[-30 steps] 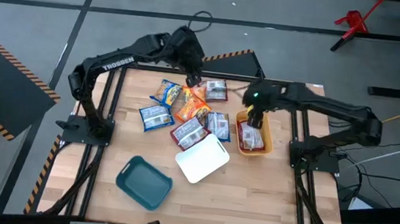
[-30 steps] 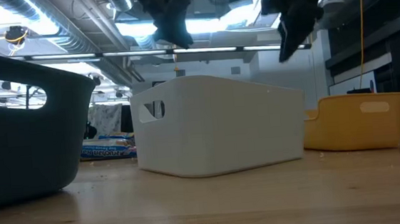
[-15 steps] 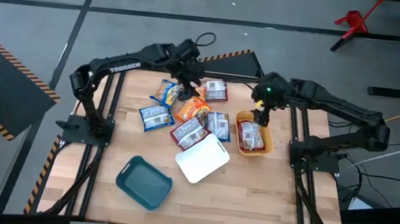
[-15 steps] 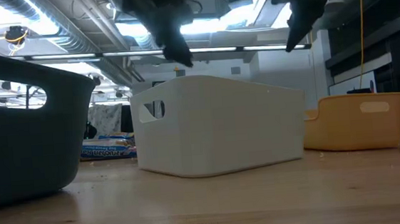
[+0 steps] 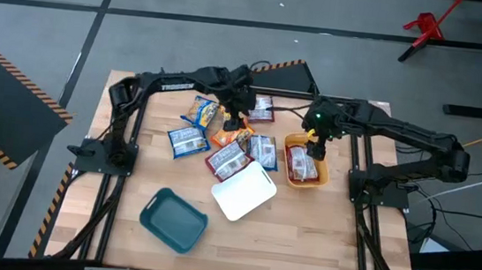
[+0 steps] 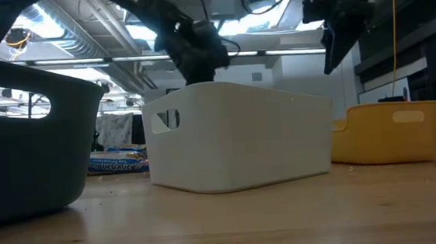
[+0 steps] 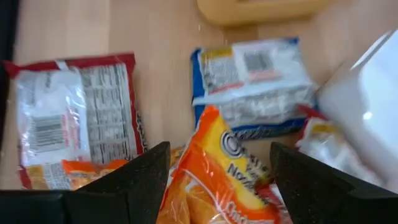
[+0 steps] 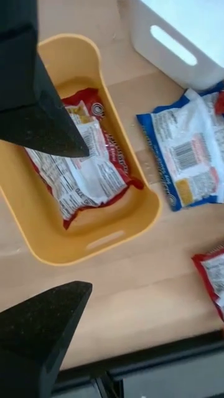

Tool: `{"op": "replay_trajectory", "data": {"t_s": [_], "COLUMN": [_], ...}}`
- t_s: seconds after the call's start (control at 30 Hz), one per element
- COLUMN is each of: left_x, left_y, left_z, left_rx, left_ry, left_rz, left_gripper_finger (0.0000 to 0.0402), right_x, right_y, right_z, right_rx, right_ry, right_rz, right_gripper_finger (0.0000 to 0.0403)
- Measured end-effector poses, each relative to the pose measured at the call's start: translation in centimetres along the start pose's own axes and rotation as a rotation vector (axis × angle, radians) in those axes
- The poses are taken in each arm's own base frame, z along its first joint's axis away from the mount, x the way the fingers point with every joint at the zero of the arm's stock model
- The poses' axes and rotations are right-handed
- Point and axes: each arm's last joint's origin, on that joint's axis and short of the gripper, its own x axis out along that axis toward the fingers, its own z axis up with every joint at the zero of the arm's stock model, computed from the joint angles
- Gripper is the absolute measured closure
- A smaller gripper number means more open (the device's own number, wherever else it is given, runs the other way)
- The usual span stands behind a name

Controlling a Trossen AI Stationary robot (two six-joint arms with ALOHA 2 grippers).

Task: Sort Maruchan noodles
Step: Put the bottom orange noodle pack into the white bin

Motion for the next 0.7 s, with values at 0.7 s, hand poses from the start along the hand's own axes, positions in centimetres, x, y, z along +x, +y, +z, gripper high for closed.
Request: {"op": "replay_trajectory", "data": {"t_s": [0.7], "left_x": [5.6], "left_y": [-1.0], "left_z": [-2.5], "left_rx": [0.041], "left_ry": [0.326], "left_rz": [0.046], "left_gripper_finger": [0.0159], "right_x": [0.6], "right_y": [0.2], "right_z": [0.0], "right_rx": [-0.008], "right_ry": [-0.025], "right_rz": [0.060], "right_gripper_finger": [0.0075]}}
